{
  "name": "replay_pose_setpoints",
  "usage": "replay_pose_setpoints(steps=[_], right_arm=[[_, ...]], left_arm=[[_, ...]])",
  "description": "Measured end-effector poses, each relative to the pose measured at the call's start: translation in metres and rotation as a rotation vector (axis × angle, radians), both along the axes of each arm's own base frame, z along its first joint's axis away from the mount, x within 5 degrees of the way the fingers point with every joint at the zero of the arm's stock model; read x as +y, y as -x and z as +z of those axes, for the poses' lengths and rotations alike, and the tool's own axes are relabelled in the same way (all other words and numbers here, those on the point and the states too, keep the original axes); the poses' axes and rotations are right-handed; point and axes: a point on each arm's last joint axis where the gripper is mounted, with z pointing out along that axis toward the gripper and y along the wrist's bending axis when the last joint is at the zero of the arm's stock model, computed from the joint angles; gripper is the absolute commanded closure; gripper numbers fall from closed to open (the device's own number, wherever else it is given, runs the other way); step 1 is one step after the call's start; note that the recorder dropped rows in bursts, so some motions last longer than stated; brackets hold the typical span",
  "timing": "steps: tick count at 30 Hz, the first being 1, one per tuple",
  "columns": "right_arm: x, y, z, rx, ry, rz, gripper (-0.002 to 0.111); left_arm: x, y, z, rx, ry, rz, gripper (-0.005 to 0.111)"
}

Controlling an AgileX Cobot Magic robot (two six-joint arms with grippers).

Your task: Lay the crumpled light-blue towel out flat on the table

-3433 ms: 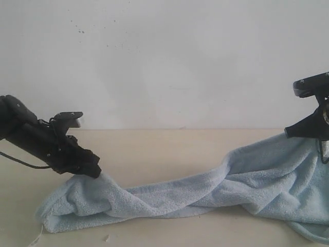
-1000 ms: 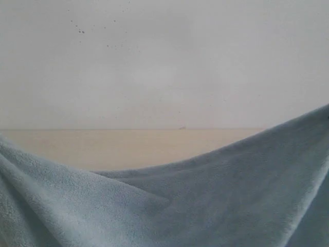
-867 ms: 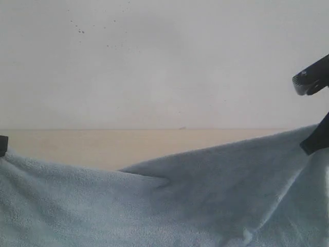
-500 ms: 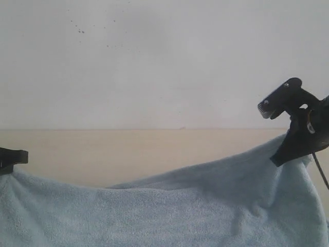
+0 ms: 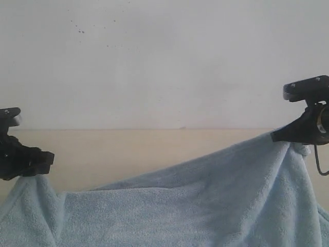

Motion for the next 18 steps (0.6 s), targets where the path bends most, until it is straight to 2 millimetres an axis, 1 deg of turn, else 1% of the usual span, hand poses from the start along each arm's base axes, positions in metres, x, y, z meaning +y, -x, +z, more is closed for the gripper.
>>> replay_pose_setpoints(steps=[2, 3, 5, 6, 8, 9, 11, 13, 15, 18], right_arm=[[-0.004, -0.002, 0.001, -0.022, -0.025, 0.008, 0.078], [-0.005, -0.002, 0.002, -0.032, -0.036, 0.013, 0.065], [-0.006, -0.003, 0.003, -0.044, -0.047, 0.022, 0.045], [-0.006, -0.003, 0.003, -0.046, -0.049, 0.025, 0.032], [-0.005, -0.003, 0.003, -0.051, -0.060, 0.028, 0.020], [-0.005, -0.003, 0.003, -0.051, -0.063, 0.026, 0.017], [-0.005, -0.003, 0.003, -0.049, -0.070, 0.017, 0.016], [-0.007, -0.003, 0.003, -0.040, -0.068, 0.000, 0.016], [-0.009, -0.002, 0.002, -0.025, -0.060, -0.024, 0.016], [-0.013, 0.000, -0.001, 0.005, -0.032, -0.064, 0.016]], left_arm=[[0.000, -0.001, 0.000, -0.008, -0.007, -0.001, 0.040], [0.001, -0.002, 0.001, -0.017, -0.014, 0.004, 0.039], [0.002, -0.004, 0.002, -0.037, -0.017, 0.029, 0.039], [0.003, -0.005, 0.003, -0.051, -0.014, 0.050, 0.039], [0.004, -0.008, 0.006, -0.072, 0.004, 0.092, 0.039], [0.004, -0.009, 0.008, -0.078, 0.018, 0.107, 0.039], [0.003, -0.013, 0.013, -0.088, 0.049, 0.120, 0.039], [-0.002, -0.015, 0.018, -0.077, 0.104, 0.109, 0.042], [-0.008, -0.016, 0.021, -0.065, 0.145, 0.067, 0.049], [-0.013, -0.019, 0.027, -0.097, 0.159, 0.003, 0.059]])
